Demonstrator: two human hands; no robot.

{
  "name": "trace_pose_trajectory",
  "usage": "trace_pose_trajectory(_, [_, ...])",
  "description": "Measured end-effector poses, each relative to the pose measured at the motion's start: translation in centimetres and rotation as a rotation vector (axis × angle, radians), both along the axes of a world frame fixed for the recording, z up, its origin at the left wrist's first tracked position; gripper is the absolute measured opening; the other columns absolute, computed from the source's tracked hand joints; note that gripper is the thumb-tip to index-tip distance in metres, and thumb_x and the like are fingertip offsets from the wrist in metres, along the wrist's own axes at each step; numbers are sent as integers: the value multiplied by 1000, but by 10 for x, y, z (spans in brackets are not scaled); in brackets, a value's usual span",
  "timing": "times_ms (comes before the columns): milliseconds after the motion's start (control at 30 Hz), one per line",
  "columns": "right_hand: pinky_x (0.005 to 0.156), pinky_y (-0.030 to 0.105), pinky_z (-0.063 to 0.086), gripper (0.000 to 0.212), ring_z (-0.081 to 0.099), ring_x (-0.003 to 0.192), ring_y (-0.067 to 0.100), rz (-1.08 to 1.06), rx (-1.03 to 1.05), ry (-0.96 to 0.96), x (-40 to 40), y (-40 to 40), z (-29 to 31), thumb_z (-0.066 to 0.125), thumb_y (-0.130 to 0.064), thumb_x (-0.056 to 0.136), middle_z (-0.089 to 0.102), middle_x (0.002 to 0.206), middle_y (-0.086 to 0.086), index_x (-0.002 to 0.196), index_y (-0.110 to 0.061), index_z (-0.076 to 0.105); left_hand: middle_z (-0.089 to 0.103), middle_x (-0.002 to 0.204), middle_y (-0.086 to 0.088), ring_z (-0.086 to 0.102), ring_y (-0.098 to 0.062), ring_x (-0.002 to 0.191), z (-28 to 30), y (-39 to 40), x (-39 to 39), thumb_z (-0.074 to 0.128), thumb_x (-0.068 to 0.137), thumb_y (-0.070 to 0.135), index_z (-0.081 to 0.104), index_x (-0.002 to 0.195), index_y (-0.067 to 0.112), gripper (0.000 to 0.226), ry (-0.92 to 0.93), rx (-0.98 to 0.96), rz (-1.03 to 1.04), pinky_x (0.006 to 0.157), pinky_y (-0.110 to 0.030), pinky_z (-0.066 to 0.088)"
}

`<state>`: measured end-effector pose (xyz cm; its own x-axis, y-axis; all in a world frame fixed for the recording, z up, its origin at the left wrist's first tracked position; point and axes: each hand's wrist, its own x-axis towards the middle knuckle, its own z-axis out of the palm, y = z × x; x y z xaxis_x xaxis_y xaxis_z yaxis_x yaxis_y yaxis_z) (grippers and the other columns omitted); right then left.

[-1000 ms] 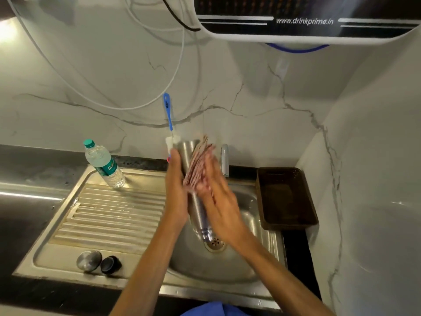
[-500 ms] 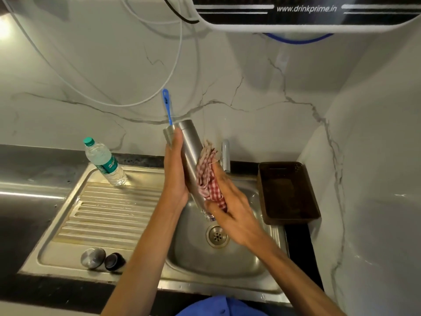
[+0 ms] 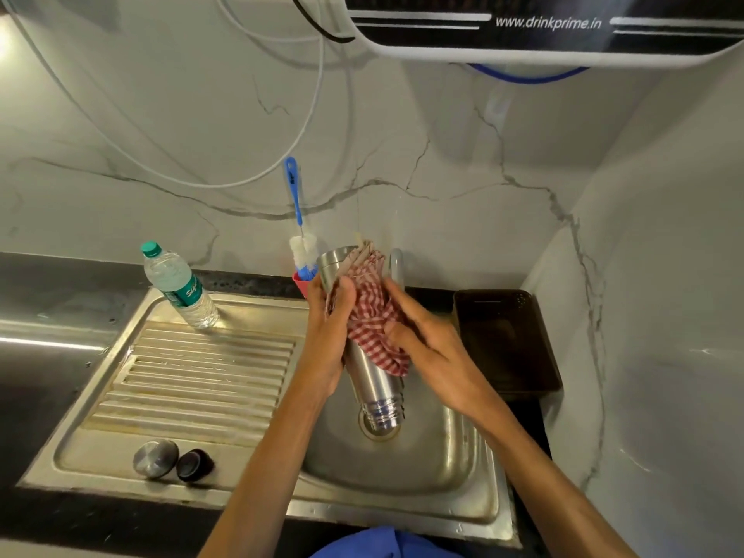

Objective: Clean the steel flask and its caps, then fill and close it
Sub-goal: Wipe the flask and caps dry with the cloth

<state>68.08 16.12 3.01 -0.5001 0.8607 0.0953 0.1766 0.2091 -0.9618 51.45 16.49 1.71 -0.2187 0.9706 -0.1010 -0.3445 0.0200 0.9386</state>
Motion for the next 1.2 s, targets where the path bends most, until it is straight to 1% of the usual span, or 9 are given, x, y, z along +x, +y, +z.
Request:
trace_pose_trajectory(100, [121, 40, 41, 76, 40, 150, 17, -85, 285, -257, -7, -7, -12, 59, -42, 103, 34, 168, 1, 166, -25, 19, 64, 136, -6, 68, -20, 125, 4, 0, 5, 49, 100, 60, 39, 149, 18, 66, 72, 24, 25, 99, -36, 60])
trace_pose_trajectory(167, [107, 37, 54, 56, 59, 134, 18, -214, 292, -150, -11, -11, -16, 50, -32, 110, 56, 152, 7, 162, -24, 32, 69, 128, -5, 72, -20, 117, 4, 1, 5, 50, 102, 53, 40, 148, 19, 58, 57, 27, 22, 93, -33, 61])
trace_pose_trajectory(267, [98, 29, 57, 37, 69, 120, 13, -366, -123, 319, -16, -15, -4, 43, -23, 112, 72, 129, 2, 147, -21, 55, 68, 134, -6, 71, -20, 120, 3, 5, 1, 51, 101, 55, 42, 147, 24, 56, 62, 7, 44, 103, -41, 58])
trace_pose_trajectory(333, [100, 43, 57, 32, 69, 122, 23, -506, -483, 658, -10, -9, -4, 45, -27, 110, 72, 130, 5, 137, -21, 63, 67, 136, -3, 72, -15, 118, 4, 7, -2, 52, 97, 59, 41, 149, 24, 64, 31, -19, 96, 104, -42, 58])
trace_pose_trajectory(533, [87, 50, 63, 47, 74, 108, 39, -717, -1107, 971, 17, -13, -39, 42, -36, 110, 72, 125, 23, 143, -5, 54, 66, 139, -4, 71, -16, 120, -2, 8, -13, 53, 94, 61, 39, 152, 25, 69, 40, -9, 202, 101, -41, 59])
trace_pose_trajectory(733, [75, 38, 64, 42, 74, 97, 32, -444, -1222, 785, 0, -22, -36, 76, -15, 92, 69, 125, 25, 129, 3, 66, 65, 142, -8, 66, -27, 130, -2, 12, -17, 51, 97, 70, 47, 151, 15, 77, 94, 57, 105, 109, -53, 53])
trace_pose_trajectory(900, [89, 44, 62, 48, 72, 109, 32, -330, -1105, 794, 3, -19, -35, 72, -5, 88, 75, 119, 17, 135, -3, 59, 65, 144, -13, 65, -32, 131, 13, 23, -33, 62, 83, 83, 48, 153, 11, 101, 89, 81, 142, 108, -53, 54])
trace_pose_trajectory(1000, [86, 43, 63, 44, 75, 105, 30, -375, -1048, 773, 6, -16, -24, 71, -7, 90, 77, 114, 15, 132, -6, 59, 63, 141, -13, 68, -29, 125, 7, 23, -36, 54, 92, 78, 45, 151, 16, 86, 176, 79, 208, 104, -57, 56])
trace_pose_trajectory(1200, [80, 36, 63, 22, 76, 99, 26, -538, -918, 585, 16, 1, 23, 64, -7, 98, 78, 106, 14, 119, -1, 66, 56, 141, 0, 68, -11, 119, -8, 13, -22, 49, 107, 50, 31, 156, 27, 57, 313, 152, 291, 93, -38, 63])
